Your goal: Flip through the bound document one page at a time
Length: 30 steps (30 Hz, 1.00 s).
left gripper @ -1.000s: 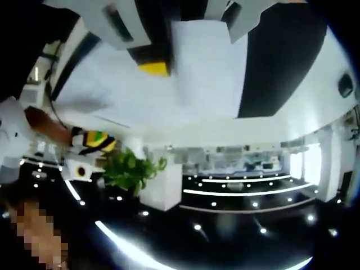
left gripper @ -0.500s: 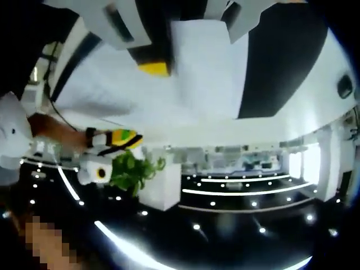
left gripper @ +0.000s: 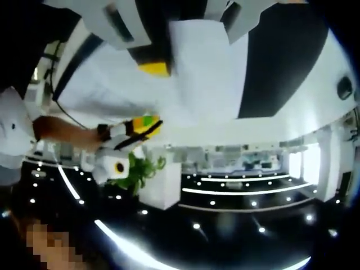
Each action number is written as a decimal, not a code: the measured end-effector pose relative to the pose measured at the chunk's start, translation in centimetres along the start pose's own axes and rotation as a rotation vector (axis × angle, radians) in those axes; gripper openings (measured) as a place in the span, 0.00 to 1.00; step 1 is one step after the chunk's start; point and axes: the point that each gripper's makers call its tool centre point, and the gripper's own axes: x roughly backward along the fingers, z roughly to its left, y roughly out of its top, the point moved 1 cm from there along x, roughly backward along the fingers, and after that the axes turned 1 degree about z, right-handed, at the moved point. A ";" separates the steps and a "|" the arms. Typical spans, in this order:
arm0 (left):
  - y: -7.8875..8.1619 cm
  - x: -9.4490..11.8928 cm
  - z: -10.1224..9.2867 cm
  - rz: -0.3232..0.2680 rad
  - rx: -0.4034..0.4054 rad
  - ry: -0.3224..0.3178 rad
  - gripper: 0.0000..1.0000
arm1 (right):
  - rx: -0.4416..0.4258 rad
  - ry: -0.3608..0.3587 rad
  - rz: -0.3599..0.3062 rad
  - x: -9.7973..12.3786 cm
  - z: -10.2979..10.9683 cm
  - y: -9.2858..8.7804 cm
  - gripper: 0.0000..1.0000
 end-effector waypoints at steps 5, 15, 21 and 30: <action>0.1 0.1 0.0 -0.005 0.012 0.003 0.05 | 0.003 0.005 0.018 -0.9 -0.2 -0.4 0.11; -0.3 0.1 0.0 0.025 0.003 0.010 0.05 | 0.010 0.016 0.072 -2.5 -0.5 -1.5 0.08; -0.3 0.1 0.0 0.026 -0.029 0.010 0.07 | -0.019 0.029 0.081 -3.0 -0.1 -1.6 0.05; 2.6 2.3 2.9 -0.075 -0.004 0.082 0.17 | -0.033 0.027 0.069 -3.2 -0.3 -1.5 0.05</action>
